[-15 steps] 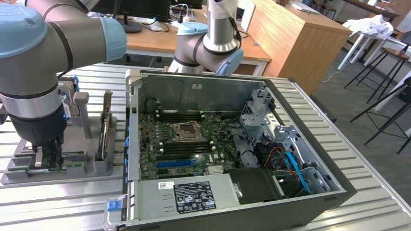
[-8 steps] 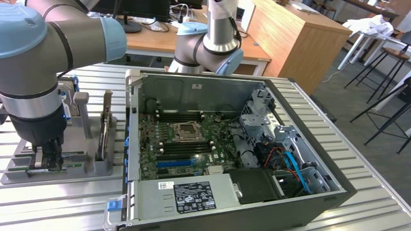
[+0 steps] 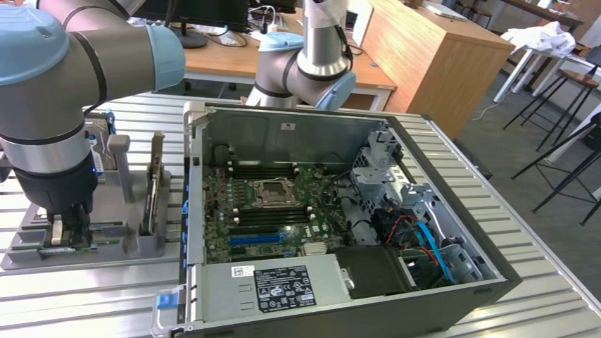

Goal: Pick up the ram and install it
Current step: 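Pick up the ram and move it above insertion slot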

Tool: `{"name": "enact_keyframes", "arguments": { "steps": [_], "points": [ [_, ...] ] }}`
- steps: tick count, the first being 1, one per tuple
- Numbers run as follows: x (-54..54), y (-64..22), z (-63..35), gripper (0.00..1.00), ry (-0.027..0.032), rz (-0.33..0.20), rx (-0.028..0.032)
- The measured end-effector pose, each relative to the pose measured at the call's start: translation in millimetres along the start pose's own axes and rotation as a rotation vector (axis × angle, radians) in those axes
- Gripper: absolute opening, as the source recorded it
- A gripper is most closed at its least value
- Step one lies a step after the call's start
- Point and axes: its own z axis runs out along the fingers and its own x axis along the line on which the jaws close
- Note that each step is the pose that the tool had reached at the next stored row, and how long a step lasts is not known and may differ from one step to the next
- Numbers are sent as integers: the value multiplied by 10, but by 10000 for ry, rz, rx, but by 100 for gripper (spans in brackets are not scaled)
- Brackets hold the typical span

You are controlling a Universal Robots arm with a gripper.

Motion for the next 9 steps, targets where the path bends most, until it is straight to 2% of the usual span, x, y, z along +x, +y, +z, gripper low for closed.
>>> {"name": "enact_keyframes", "arguments": {
  "steps": [9],
  "points": [
    [-3,-1,0,11,0,-2,1]
  ]
}}
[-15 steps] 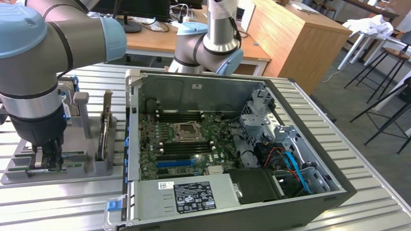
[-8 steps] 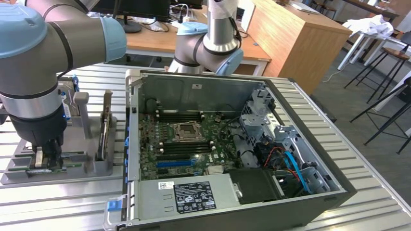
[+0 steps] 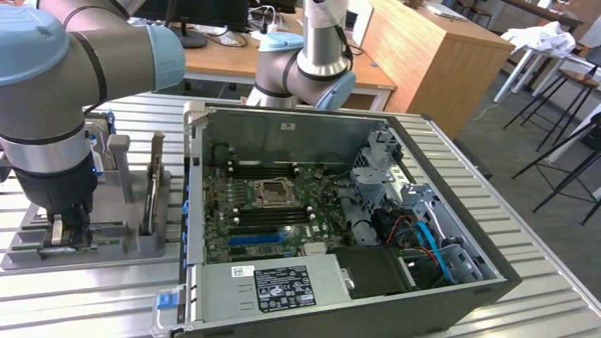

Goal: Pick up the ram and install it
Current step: 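Pick up the ram and move it above insertion slot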

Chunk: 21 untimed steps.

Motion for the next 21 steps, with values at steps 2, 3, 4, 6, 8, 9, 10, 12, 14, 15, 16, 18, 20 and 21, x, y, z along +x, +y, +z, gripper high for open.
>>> {"name": "enact_keyframes", "arguments": {
  "steps": [2,3,4,6,8,9,10,12,14,15,16,18,20,21],
  "points": [
    [-3,1,-1,11,1,2,-2],
    [-4,1,0,11,0,2,-1],
    [-4,1,0,11,0,2,-1],
    [-4,1,0,11,0,6,-1],
    [-4,1,0,11,-1,34,0],
    [-4,1,0,11,-2,55,0],
    [-4,1,0,11,-2,76,0],
    [-4,0,0,11,-4,112,0],
    [-4,0,0,11,-4,113,1],
    [-4,1,0,11,-4,114,1],
    [-4,1,0,11,-4,114,1],
    [-4,1,0,11,-4,114,0],
    [-4,1,-5,11,-4,114,0],
    [-4,1,-12,11,-3,114,-1]
  ]
}}
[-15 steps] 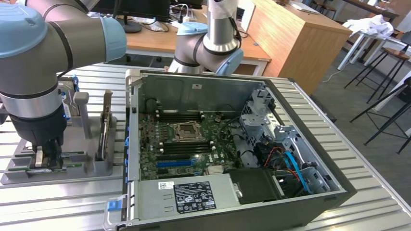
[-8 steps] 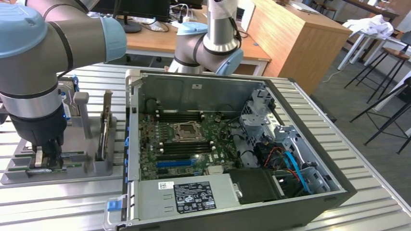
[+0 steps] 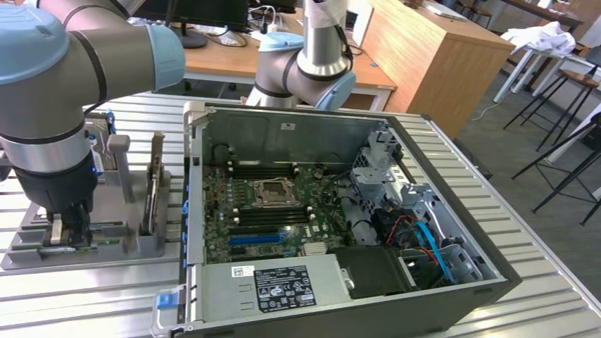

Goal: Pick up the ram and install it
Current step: 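Pick up the ram and move it above insertion slot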

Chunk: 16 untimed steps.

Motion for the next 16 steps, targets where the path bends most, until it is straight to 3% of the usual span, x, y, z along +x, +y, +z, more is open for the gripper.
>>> {"name": "enact_keyframes", "arguments": {
  "steps": [8,16],
  "points": [
    [-1,-1,-110,11,0,4,-11],
    [-3,-3,-319,11,8,20,-27]
  ]
}}
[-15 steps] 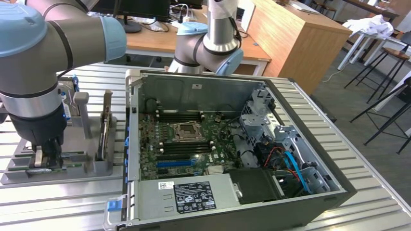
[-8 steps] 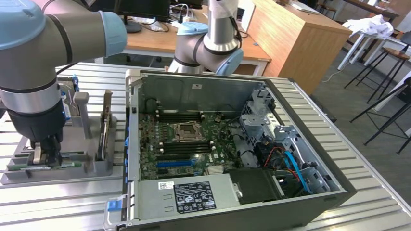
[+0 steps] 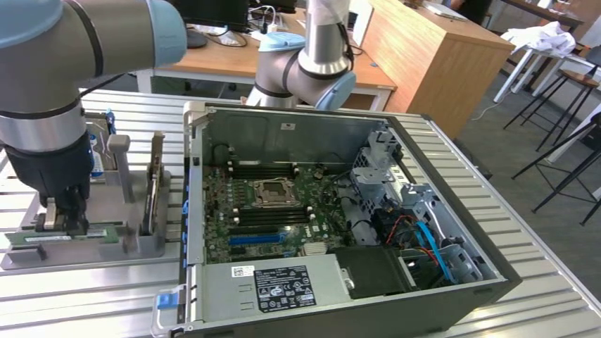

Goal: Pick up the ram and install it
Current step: 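Pick up the ram and move it above insertion slot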

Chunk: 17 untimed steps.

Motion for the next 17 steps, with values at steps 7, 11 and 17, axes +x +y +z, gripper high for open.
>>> {"name": "enact_keyframes", "arguments": {
  "steps": [7,11,17],
  "points": [
    [-2,4,-221,11,14,16,-1],
    [-3,8,-362,11,18,24,0],
    [-4,14,-563,11,23,29,0]
  ]
}}
